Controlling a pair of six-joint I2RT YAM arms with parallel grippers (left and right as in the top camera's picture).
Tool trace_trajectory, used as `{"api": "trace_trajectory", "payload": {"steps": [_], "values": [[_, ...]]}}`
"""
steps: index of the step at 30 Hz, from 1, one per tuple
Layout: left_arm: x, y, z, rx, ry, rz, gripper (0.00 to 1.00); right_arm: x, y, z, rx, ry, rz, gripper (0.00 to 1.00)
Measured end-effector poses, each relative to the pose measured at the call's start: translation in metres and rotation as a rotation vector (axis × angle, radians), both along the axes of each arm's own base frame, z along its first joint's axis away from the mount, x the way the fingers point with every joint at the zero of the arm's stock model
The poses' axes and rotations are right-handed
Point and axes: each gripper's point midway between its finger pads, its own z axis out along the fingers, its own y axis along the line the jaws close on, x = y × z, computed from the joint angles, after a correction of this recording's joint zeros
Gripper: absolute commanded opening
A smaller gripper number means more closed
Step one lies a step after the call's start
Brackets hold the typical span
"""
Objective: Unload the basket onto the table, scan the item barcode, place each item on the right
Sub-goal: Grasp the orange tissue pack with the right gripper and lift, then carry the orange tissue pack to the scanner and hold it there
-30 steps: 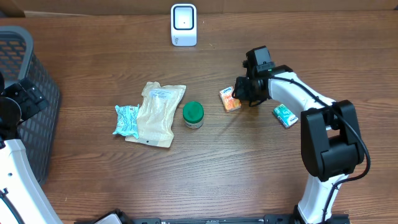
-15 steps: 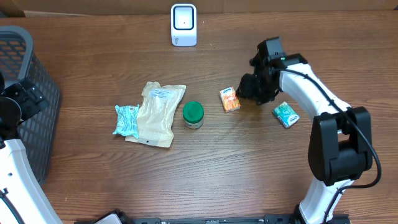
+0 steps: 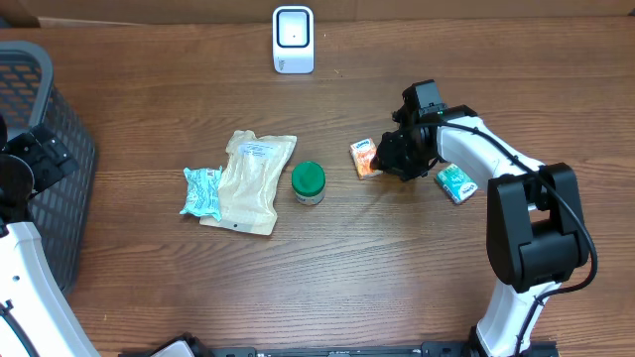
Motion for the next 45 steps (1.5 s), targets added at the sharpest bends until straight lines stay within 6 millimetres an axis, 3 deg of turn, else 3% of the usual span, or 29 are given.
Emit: {"api": "trace_trajectory", "payload": {"steps": [3,4,6,16,19,22,29,31,40,45], "values": [[0.000,0.000,0.000,0.000,0.000,0.000,1.00,0.001,0.001,-0.006,0.015,-0.011,-0.023,0.24],[0.000,0.000,0.000,0.000,0.000,0.000,1.00,0.001,0.002,-0.008,0.024,-0.012,-0.029,0.13],[0.000,0.000,0.000,0.000,0.000,0.000,1.00,0.001,0.006,-0.008,0.051,-0.011,-0.046,0.04],[0.000,0.000,0.000,0.000,0.000,0.000,0.99,-0.013,0.011,-0.002,0.126,0.062,-0.054,0.04],[0.000,0.000,0.000,0.000,0.000,0.000,1.00,-0.017,0.017,0.009,0.214,0.080,-0.036,0.04],[0.000,0.000,0.000,0.000,0.000,0.000,1.00,-0.012,0.023,0.046,0.361,0.037,-0.018,0.04],[0.000,0.000,0.000,0.000,0.000,0.000,0.99,-0.002,0.031,0.175,0.805,-0.159,0.099,0.04],[0.000,0.000,0.000,0.000,0.000,0.000,1.00,-0.005,0.032,0.197,0.907,-0.164,0.131,0.04],[0.000,0.000,0.000,0.000,0.000,0.000,1.00,-0.007,0.039,0.252,1.141,-0.051,0.185,0.04],[0.000,0.000,0.000,0.000,0.000,0.000,1.00,-0.007,0.039,0.265,1.167,0.012,0.173,0.04]]}}
